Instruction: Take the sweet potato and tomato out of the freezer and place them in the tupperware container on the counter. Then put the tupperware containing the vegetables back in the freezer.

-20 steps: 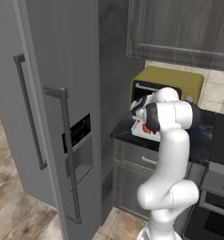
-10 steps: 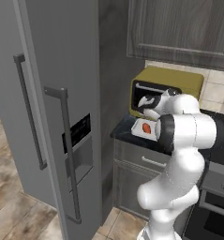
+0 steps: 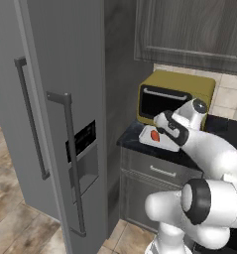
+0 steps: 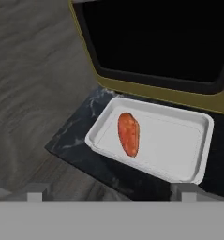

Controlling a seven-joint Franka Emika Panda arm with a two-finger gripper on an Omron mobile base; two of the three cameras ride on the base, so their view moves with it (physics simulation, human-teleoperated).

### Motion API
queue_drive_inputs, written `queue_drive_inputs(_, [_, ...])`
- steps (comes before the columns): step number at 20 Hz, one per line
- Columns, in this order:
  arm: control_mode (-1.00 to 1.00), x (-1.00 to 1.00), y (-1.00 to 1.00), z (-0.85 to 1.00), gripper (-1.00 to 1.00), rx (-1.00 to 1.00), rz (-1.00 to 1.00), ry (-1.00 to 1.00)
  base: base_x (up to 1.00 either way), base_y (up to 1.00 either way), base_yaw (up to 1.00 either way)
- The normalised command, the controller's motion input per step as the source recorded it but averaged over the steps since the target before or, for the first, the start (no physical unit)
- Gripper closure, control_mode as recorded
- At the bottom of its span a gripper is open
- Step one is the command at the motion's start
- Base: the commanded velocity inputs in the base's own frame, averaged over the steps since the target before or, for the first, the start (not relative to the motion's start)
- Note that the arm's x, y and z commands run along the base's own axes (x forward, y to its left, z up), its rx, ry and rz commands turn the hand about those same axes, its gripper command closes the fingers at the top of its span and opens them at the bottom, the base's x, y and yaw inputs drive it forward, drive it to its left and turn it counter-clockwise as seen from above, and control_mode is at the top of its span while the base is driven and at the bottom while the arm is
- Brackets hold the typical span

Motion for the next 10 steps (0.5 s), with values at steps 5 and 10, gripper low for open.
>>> queue_drive_inputs(5, [-1.0, -0.98, 0.49, 0.95, -1.0, 0.02, -0.04, 0.01, 0.0, 0.0, 0.0])
queue_drive_inputs(10, [-1.0, -0.85, 0.46, 0.89, -1.0, 0.02, -0.08, 0.17, 0.0, 0.0, 0.0])
